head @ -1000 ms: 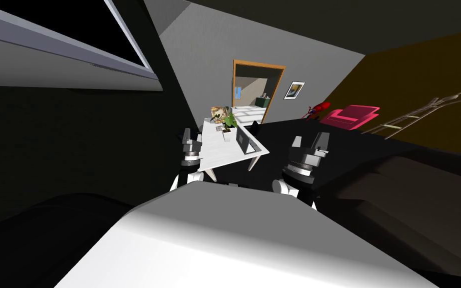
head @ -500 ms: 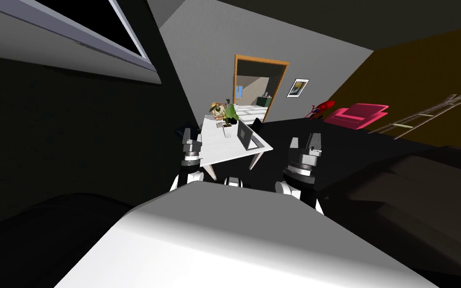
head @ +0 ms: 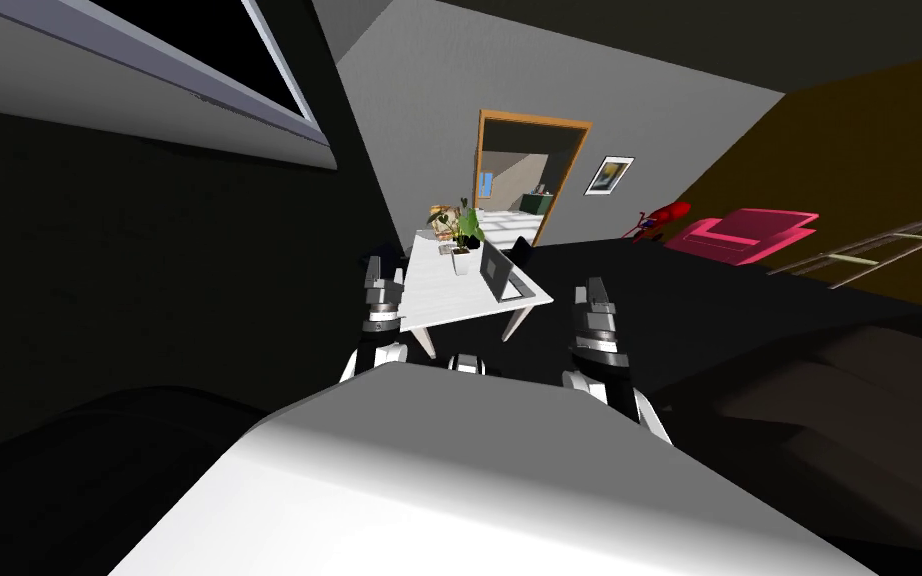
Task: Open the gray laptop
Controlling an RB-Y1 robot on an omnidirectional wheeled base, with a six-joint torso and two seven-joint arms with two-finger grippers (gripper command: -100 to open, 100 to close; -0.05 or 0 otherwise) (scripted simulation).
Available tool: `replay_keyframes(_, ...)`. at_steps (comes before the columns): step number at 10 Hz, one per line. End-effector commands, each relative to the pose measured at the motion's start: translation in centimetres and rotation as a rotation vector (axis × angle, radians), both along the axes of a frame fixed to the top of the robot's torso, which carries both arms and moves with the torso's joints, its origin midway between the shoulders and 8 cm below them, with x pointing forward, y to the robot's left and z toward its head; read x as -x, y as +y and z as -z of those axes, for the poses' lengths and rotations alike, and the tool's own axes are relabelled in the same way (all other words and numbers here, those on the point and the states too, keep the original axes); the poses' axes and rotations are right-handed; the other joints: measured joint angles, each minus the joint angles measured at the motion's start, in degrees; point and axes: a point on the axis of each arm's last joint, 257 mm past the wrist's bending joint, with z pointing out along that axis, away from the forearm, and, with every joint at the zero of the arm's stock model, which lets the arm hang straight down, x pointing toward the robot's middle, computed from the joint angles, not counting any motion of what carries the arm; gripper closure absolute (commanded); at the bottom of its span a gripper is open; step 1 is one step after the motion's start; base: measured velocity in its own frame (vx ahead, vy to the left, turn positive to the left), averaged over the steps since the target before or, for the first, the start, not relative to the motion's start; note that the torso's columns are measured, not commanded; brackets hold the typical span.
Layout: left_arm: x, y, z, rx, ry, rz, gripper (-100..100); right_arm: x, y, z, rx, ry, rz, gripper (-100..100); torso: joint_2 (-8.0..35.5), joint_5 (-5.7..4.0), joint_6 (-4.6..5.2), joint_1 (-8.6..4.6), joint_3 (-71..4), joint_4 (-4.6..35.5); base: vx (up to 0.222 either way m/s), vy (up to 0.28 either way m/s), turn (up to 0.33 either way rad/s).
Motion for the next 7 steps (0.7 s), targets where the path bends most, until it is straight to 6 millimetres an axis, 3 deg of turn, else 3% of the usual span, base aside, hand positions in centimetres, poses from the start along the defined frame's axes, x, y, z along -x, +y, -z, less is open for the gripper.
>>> replay_keyframes(1, 0.0, 0.0, 0.0, 0.000, 0.000, 0.000, 0, -1.1, -1.9, 3.4, 0.142, 0.126, 0.079, -100, 0.03, 0.00, 0.01, -0.01, 0.01, 0.01, 0.013, 0.036, 0.133)
replay_keyframes(7, 0.0, 0.0, 0.0, 0.000, 0.000, 0.000, 0, -2.1, -8.0, 10.3, 0.472, 0.379, 0.251, -100, 0.04, 0.00, 0.01, -0.01, 0.02, 0.01, 0.010, 0.042, 0.119)
